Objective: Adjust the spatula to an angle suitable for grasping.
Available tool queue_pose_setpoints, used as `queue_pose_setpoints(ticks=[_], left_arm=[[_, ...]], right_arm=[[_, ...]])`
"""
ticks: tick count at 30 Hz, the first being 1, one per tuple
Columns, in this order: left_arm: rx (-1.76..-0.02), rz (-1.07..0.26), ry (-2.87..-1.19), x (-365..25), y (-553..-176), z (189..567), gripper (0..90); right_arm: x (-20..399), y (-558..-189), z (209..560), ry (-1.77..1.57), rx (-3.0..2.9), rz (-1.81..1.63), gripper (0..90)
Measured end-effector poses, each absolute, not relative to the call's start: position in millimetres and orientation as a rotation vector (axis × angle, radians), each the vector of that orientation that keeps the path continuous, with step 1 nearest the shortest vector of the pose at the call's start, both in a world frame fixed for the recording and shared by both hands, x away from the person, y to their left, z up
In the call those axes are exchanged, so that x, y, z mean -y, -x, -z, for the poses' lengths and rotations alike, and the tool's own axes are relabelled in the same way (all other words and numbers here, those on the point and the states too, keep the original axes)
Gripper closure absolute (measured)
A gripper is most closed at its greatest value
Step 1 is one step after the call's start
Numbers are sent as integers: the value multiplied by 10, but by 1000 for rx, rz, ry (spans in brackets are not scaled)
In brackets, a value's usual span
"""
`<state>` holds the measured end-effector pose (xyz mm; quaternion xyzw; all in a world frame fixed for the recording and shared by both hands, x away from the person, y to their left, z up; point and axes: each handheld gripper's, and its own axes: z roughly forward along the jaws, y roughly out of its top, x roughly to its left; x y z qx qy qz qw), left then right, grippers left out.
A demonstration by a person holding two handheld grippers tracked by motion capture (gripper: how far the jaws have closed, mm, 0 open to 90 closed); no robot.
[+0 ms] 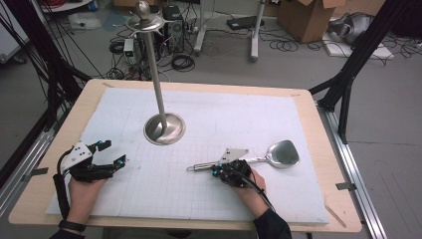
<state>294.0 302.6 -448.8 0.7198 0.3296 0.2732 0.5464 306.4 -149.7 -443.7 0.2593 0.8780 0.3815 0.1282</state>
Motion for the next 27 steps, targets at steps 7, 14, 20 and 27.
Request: queue_pose_setpoints(ticks=[7, 14, 20, 27], left_arm=[[-782, -648, -1707, -3027, -2940, 4488, 197], [-779, -647, -1708, -3026, -2943, 4488, 197], [-779, -647, -1707, -3025, -2943, 4488, 197], [-779, -645, -1709, -3025, -2943, 4488, 197]], right_arm=[[1446, -3256, 4455, -840, -2494, -1095, 900], [1457, -3396, 4476, -932, -2418, -1098, 900], [1510, -3513, 4505, -1030, -2341, -1111, 900], [1586, -3610, 4501, -1143, -2241, -1102, 900]])
